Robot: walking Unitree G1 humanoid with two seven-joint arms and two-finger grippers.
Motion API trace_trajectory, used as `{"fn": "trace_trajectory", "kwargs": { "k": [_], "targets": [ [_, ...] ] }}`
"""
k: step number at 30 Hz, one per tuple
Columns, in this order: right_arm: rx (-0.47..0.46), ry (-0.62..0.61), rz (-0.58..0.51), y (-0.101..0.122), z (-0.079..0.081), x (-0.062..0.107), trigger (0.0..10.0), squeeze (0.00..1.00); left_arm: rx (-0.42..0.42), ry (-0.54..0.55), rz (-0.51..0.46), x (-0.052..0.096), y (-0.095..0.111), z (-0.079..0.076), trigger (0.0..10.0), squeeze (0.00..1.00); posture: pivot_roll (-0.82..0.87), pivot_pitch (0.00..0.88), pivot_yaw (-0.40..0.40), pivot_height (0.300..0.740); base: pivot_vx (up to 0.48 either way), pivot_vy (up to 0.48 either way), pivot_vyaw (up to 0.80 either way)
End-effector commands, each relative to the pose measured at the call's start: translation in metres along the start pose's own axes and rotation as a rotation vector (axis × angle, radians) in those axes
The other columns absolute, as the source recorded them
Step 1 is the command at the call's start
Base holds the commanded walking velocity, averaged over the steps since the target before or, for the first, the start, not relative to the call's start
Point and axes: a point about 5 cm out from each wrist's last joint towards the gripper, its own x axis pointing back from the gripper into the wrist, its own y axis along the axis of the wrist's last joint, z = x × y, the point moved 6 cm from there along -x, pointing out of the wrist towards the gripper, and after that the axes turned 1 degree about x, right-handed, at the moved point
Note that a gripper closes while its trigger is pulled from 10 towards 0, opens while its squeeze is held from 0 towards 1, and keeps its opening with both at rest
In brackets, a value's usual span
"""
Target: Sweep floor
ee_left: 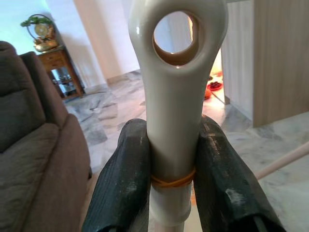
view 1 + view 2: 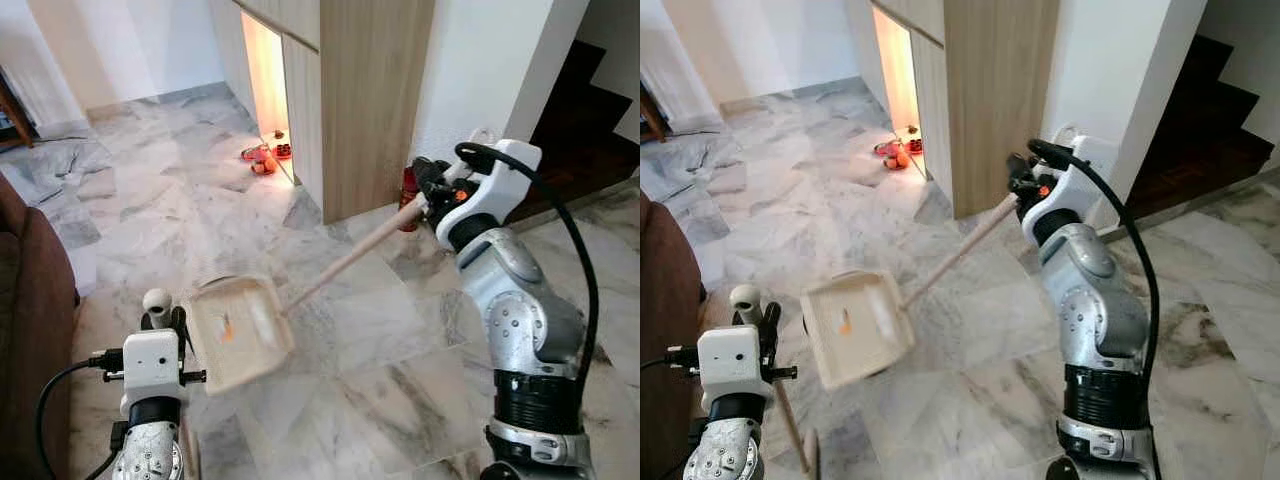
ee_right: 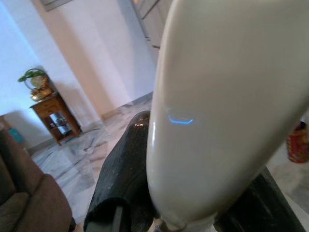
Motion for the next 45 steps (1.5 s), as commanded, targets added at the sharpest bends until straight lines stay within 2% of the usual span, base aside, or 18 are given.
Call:
{"fn": "trace_trajectory", "kwargs": {
  "k": [1, 7, 24, 32, 42, 45],
  "targets": [
    [0.009, 0.041, -0.063, 0.016, 0.012, 0.002, 10.0, 0.00, -0.012, 0.033, -0.070, -0.001, 0.016, 0.009, 10.0, 0.00, -0.22, 0.022, 0.070, 0.740, 0.000, 0.000, 0.00],
    [0.000, 0.048, -0.072, 0.017, 0.015, 0.000, 10.0, 0.00, -0.013, 0.045, -0.078, -0.001, 0.018, 0.012, 10.0, 0.00, -0.22, 0.023, 0.070, 0.740, 0.367, 0.000, 0.54],
    [0.004, 0.061, -0.068, 0.011, 0.020, -0.001, 10.0, 0.00, -0.014, 0.050, -0.075, 0.000, 0.017, 0.012, 10.0, 0.00, -0.21, 0.021, 0.066, 0.740, 0.441, 0.000, 0.17],
    [0.002, 0.078, -0.070, 0.011, 0.024, -0.001, 10.0, 0.00, -0.014, 0.053, -0.079, -0.001, 0.018, 0.012, 10.0, 0.00, -0.21, 0.018, 0.064, 0.740, 0.443, 0.000, 0.63],
    [-0.010, 0.088, -0.080, 0.013, 0.027, -0.001, 10.0, 0.00, -0.010, 0.055, -0.092, -0.002, 0.020, 0.012, 10.0, 0.00, -0.21, 0.016, 0.063, 0.740, 0.433, 0.000, 0.00],
    [0.004, 0.096, -0.090, 0.015, 0.029, -0.001, 10.0, 0.00, -0.008, 0.051, -0.097, -0.002, 0.021, 0.011, 10.0, 0.00, -0.21, 0.016, 0.062, 0.740, 0.000, 0.000, 0.00]
  ]
}}
